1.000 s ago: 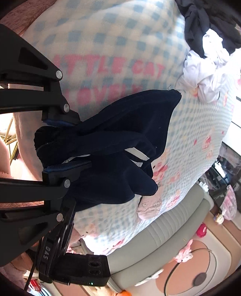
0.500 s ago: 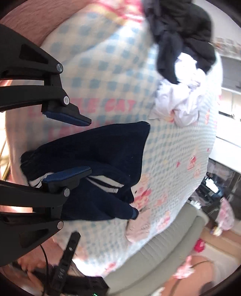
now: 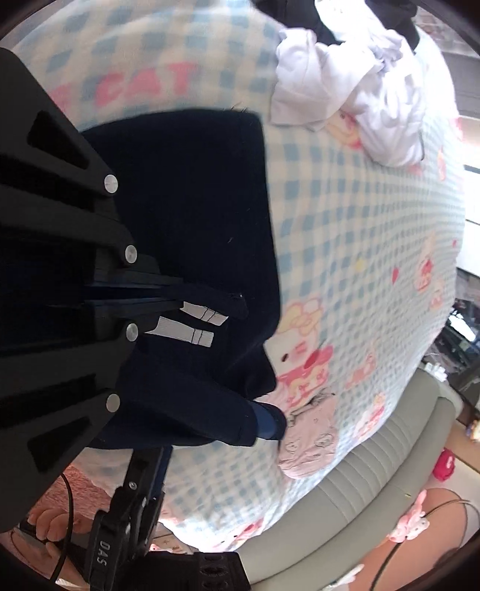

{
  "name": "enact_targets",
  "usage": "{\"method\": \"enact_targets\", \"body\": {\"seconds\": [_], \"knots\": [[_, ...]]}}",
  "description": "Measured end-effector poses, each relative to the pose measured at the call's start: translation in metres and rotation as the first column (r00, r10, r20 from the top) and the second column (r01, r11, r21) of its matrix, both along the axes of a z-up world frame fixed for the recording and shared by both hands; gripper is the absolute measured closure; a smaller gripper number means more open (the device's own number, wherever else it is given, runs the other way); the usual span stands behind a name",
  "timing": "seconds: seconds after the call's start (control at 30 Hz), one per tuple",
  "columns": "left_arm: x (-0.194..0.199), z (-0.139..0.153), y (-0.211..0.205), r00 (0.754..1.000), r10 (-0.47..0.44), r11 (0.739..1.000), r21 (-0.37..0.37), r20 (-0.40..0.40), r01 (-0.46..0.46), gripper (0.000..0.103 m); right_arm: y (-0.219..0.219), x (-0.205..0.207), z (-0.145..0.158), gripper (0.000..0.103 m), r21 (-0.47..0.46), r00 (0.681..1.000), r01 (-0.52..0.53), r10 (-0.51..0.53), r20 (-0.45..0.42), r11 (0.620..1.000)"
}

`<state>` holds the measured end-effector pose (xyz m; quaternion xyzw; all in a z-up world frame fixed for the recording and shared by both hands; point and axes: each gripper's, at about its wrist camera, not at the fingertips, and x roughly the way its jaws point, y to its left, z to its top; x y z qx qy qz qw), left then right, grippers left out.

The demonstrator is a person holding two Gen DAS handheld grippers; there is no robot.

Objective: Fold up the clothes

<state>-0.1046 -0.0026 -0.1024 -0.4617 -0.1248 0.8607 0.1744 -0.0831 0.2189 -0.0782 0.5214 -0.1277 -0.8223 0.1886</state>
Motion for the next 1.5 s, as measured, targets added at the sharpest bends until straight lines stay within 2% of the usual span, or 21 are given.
{"method": "enact_targets", "body": {"seconds": [0.1,0.17,0.2,0.27,0.33,0.37,0.4,0.43,0.57,0.63,0.67,0.73,0.83,1.0,1.1,1.17,1.27,1.33,1.4,1.5], "knots": [[0.018,0.028,-0.032,0.985,0.12,0.989,0.105,-0.126,-0.107,0.099,-0.002,0.001,0.002,0.062,0.005,1.0,-0.001,0.001,-0.013,1.0],[0.029,0.037,-0.057,0.956,0.238,0.96,0.188,-0.169,-0.206,0.099,-0.005,0.003,0.008,0.061,0.012,0.999,-0.001,0.002,-0.041,1.0],[0.031,0.036,-0.067,0.946,0.283,0.948,0.197,-0.157,-0.251,0.099,-0.008,0.002,0.008,0.058,0.017,0.999,-0.009,0.01,-0.051,1.0],[0.031,0.023,-0.077,0.933,0.342,0.938,0.103,-0.109,-0.331,0.099,-0.013,0.001,0.002,0.057,0.06,0.999,-0.009,0.012,-0.041,0.998],[0.03,0.002,-0.084,0.949,0.315,0.947,0.068,-0.016,-0.313,0.099,-0.016,0.0,-0.006,0.057,0.115,1.0,-0.001,0.004,-0.024,0.993],[0.03,-0.008,-0.087,0.953,0.301,0.952,0.054,0.032,-0.303,0.097,-0.015,0.0,-0.007,0.057,0.113,1.0,0.001,0.001,-0.022,0.994],[0.028,-0.019,-0.088,0.952,0.29,0.952,0.076,0.096,-0.298,0.096,-0.014,0.001,-0.007,0.057,0.108,1.0,0.003,-0.001,-0.02,0.994],[0.029,-0.024,-0.091,0.947,0.297,0.945,0.101,0.124,-0.31,0.093,-0.014,0.002,-0.005,0.057,0.101,1.0,0.001,0.002,-0.025,0.995],[0.041,-0.002,-0.095,0.941,0.338,0.932,0.135,0.007,-0.336,0.075,-0.02,0.009,0.009,0.057,0.067,0.996,-0.03,0.035,-0.078,0.997],[0.047,0.014,-0.095,0.933,0.352,0.931,0.132,-0.079,-0.34,0.074,-0.028,0.012,0.009,0.057,0.09,0.994,-0.051,0.059,-0.088,0.995],[0.048,0.018,-0.095,0.932,0.349,0.934,0.119,-0.096,-0.338,0.074,-0.031,0.013,0.005,0.057,0.114,0.995,-0.051,0.06,-0.078,0.992],[0.044,0.013,-0.093,0.939,0.335,0.939,0.103,-0.071,-0.328,0.074,-0.031,0.012,-0.003,0.057,0.161,0.998,-0.032,0.04,-0.049,0.986],[0.043,0.002,-0.092,0.945,0.327,0.941,0.104,-0.023,-0.323,0.074,-0.018,0.002,0.005,0.057,0.15,0.996,0.025,-0.011,-0.089,0.988],[0.04,0.008,-0.083,0.961,0.274,0.958,0.1,-0.043,-0.269,0.074,0.002,-0.032,0.027,0.057,0.209,0.984,0.094,-0.059,-0.171,0.973],[0.029,0.013,-0.074,0.977,0.21,0.976,0.06,-0.029,-0.208,0.074,-0.003,-0.049,0.033,0.057,0.174,0.981,0.038,-0.004,-0.194,0.984],[0.021,0.018,-0.071,0.98,0.196,0.98,0.021,-0.028,-0.196,0.074,-0.016,-0.059,0.03,0.057,0.168,0.979,-0.041,0.073,-0.19,0.985],[0.01,0.021,-0.073,0.979,0.202,0.979,-0.036,-0.01,-0.203,0.074,-0.03,-0.075,0.005,0.057,0.224,0.982,-0.133,0.159,-0.101,0.965],[0.003,0.017,-0.079,0.973,0.229,0.972,-0.062,0.007,-0.228,0.074,-0.029,-0.082,-0.012,0.057,0.256,0.985,-0.136,0.158,-0.067,0.957],[-0.001,0.011,-0.087,0.969,0.245,0.967,-0.077,0.008,-0.244,0.074,-0.015,-0.088,-0.021,0.057,0.253,0.992,-0.076,0.098,-0.076,0.965],[-0.003,-0.003,-0.095,0.963,0.268,0.962,-0.068,0.026,-0.266,0.074,0.017,-0.093,-0.021,0.057,0.162,0.996,0.047,-0.033,-0.086,0.986]]}}
